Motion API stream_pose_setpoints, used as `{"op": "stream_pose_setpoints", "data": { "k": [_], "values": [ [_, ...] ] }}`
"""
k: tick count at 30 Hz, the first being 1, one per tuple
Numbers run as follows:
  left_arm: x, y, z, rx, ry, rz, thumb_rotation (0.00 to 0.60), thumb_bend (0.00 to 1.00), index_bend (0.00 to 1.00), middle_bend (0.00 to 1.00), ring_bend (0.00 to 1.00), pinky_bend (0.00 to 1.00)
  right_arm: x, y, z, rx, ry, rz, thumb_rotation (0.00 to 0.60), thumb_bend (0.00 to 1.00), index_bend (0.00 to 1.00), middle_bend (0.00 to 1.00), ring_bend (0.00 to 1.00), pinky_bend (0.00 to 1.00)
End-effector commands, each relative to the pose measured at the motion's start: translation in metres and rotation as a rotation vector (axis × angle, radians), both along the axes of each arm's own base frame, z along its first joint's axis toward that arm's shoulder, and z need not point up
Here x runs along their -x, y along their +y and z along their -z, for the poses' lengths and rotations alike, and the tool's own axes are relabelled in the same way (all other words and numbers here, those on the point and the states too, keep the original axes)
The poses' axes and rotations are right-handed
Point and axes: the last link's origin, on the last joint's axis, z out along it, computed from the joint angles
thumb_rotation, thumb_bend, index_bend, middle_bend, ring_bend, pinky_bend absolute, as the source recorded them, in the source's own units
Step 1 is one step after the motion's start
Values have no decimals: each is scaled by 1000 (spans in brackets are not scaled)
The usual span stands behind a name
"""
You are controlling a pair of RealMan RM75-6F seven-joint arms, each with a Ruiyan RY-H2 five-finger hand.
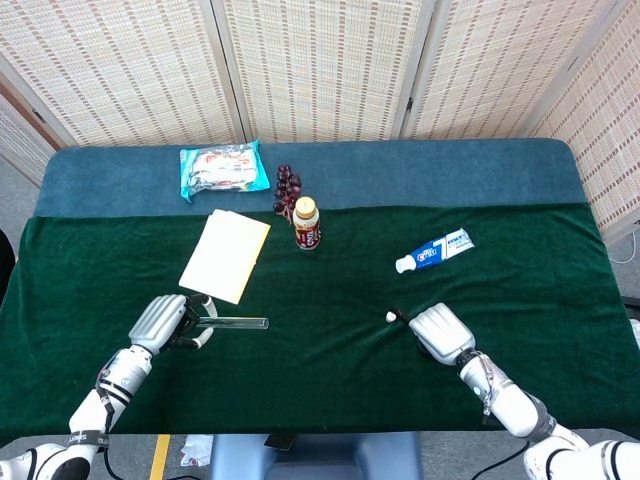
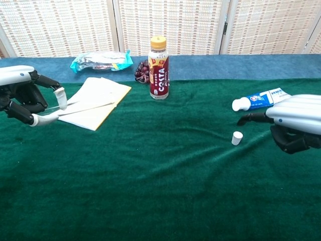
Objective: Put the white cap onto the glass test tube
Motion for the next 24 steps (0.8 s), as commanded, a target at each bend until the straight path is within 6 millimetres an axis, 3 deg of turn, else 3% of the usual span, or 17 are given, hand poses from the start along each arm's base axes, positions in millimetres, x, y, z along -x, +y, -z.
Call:
{"op": "stream_pose_setpoints", "data": {
  "k": [1, 4, 7, 9, 16, 24],
  "values": [
    [-1, 0, 0, -1, -2, 1, 600, 495, 652, 1000, 957, 866, -5, 1, -8, 37, -40, -14, 469, 952, 104, 998, 1000, 1000],
    [-2, 0, 0, -1, -4, 4, 600, 495, 652, 1000, 957, 866, -14, 1, -14, 78, -103, -41, 469, 697, 113, 941, 1000, 1000],
    [-2, 0, 0, -2, -2, 6, 600, 495, 652, 1000, 957, 866, -18, 0, -19, 109, -128, -63, 469, 448, 126, 811, 963, 996],
    [-2, 0, -1, -4, 1, 5, 600, 495, 652, 1000, 957, 866, -20, -2, -20, 124, -128, -73, 472, 382, 125, 782, 923, 995],
    [1, 0, -1, -5, 6, -3, 600, 495, 652, 1000, 957, 866, -19, -6, -18, 134, -84, -85, 553, 366, 193, 852, 1000, 1000],
    [-2, -1, 1, 0, 10, 2, 600, 495, 652, 1000, 957, 866, -15, -26, -1, 106, 1, -96, 558, 356, 343, 947, 1000, 1000]
  ]
}}
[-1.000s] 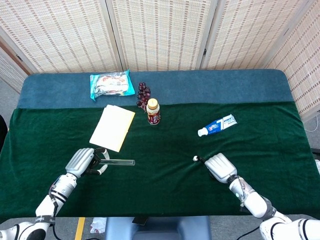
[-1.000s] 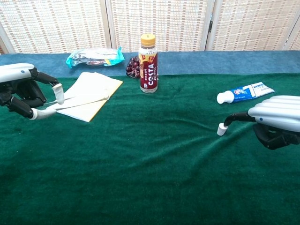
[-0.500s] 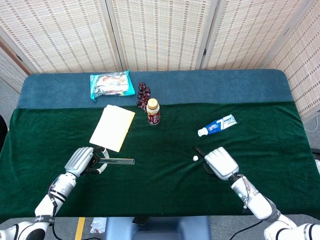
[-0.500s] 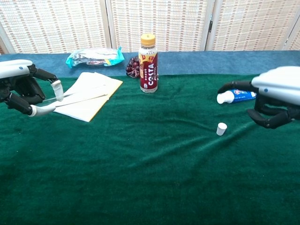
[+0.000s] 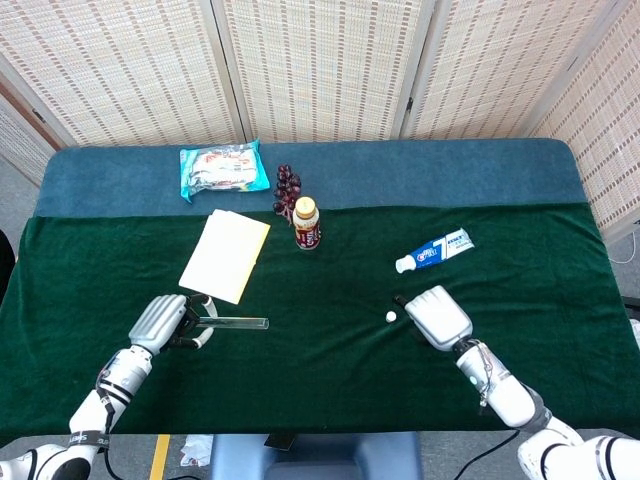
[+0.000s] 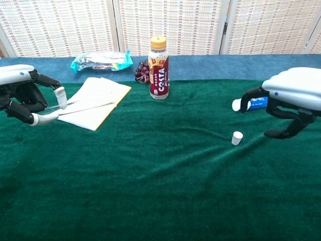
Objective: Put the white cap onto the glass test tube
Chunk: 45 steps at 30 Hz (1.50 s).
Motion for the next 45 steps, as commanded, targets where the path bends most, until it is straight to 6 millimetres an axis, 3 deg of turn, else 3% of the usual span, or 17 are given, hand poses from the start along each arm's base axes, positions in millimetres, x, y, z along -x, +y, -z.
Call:
{"op": "stream_pose_setpoints", "data": {
  "k": [1, 15, 45],
  "values": [
    [0, 0, 0, 1, 1, 0, 600, 495, 652, 1000, 957, 867, 0, -7, 7, -5, 39, -9, 557, 356, 349, 951, 1000, 1000],
    [4, 3, 5, 11, 6, -18, 600, 495, 652, 1000, 957, 866, -3, -18, 33, -40, 80, -3, 557, 355, 393, 963, 1000, 1000],
    [13, 4, 4, 13, 0, -34, 600, 495, 652, 1000, 956, 866, -14, -28, 51, -47, 95, 5, 562, 380, 449, 965, 1000, 1000]
  ]
}}
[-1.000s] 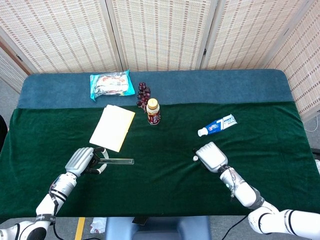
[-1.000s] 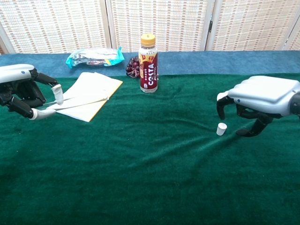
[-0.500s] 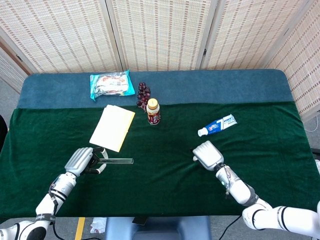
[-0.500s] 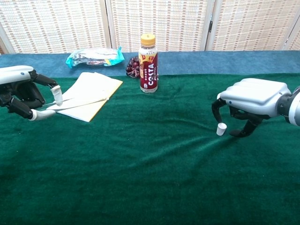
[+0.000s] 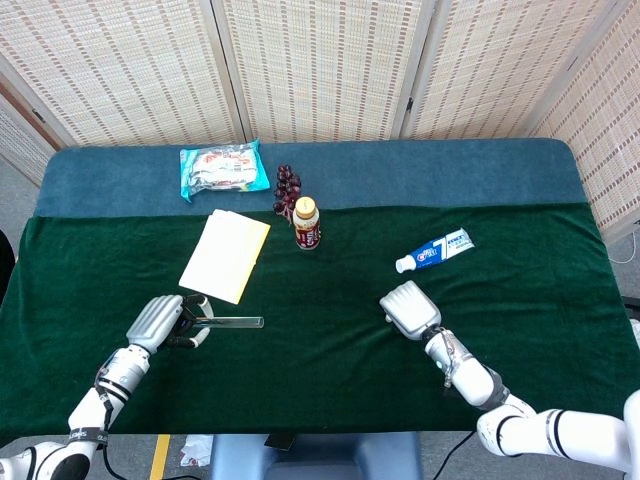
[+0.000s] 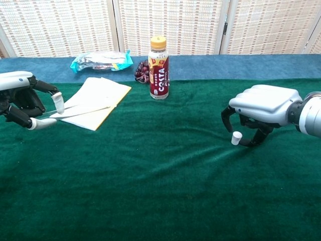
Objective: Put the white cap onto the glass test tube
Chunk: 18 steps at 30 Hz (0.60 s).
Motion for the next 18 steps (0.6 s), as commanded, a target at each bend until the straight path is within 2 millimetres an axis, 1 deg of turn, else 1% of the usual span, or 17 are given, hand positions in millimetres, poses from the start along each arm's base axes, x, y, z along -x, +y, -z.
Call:
{"op": "stream_pose_setpoints", "data": {
  "k": [1, 13, 18],
  "values": [
    [0, 0, 0, 1, -1, -2, 600, 495, 652, 1000, 956, 866, 0, 0, 0, 0, 6, 2, 562, 385, 451, 965, 1000, 1000],
    [2, 1, 0, 4, -2, -4, 600, 498, 652, 1000, 957, 866, -2, -3, 1, 4, 16, 9, 562, 443, 493, 965, 1000, 1000],
    [2, 1, 1, 6, 0, -6, 600, 498, 652, 1000, 957, 866, -1, -3, 3, 0, 27, 15, 562, 444, 502, 966, 1000, 1000]
  ]
}}
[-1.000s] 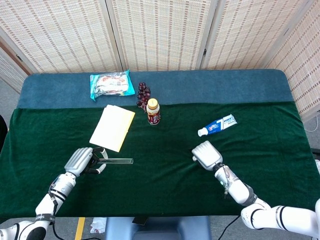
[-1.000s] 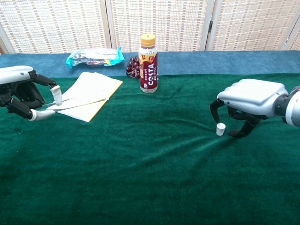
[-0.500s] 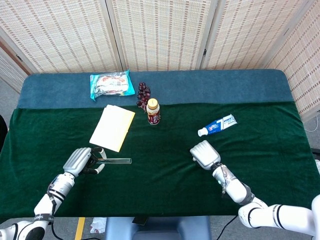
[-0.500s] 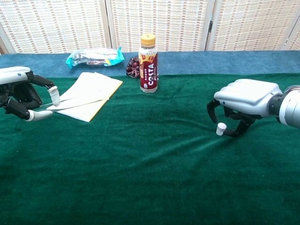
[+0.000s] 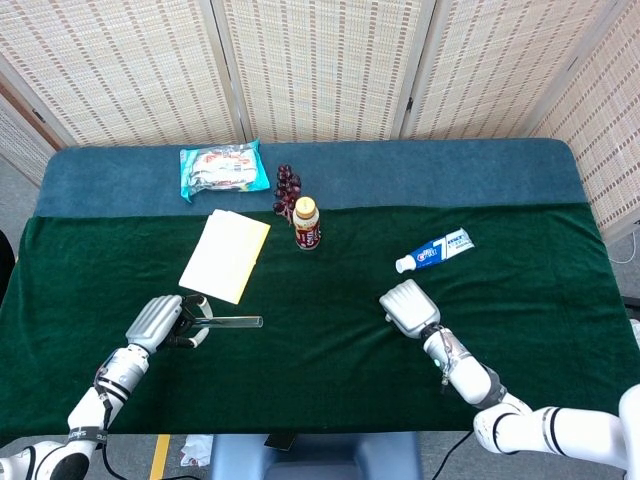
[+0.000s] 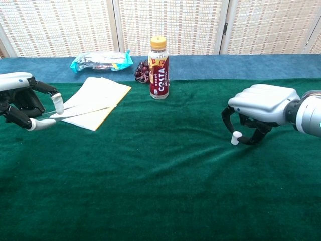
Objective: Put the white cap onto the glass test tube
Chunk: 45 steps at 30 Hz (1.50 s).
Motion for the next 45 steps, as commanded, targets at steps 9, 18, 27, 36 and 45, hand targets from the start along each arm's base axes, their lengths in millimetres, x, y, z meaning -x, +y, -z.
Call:
{"op": "stream_pose_setpoints", "data": {
  "k": [9, 18, 27, 36, 45],
  "values": [
    [0, 1, 1, 2, 0, -3, 600, 498, 652, 1000, 957, 866, 2, -1, 2, -3, 13, 13, 564, 452, 536, 966, 1000, 1000],
    [-1, 3, -2, -10, -12, -4, 600, 499, 652, 1000, 956, 866, -5, -1, -7, 16, -35, 20, 600, 536, 695, 996, 1000, 1000],
    [-15, 4, -5, -19, -76, 8, 600, 506, 652, 1000, 956, 866, -48, 15, -58, 58, -266, -43, 600, 562, 757, 1000, 1000, 1000],
    [-42, 7, 1, 63, -210, -5, 600, 514, 653, 1000, 956, 866, -108, 39, -101, 57, -498, -192, 600, 562, 768, 1000, 1000, 1000],
    [-56, 4, 14, 118, -315, -36, 600, 532, 653, 1000, 956, 866, -138, 48, -110, 46, -558, -260, 600, 562, 771, 1000, 1000, 1000]
  ]
}}
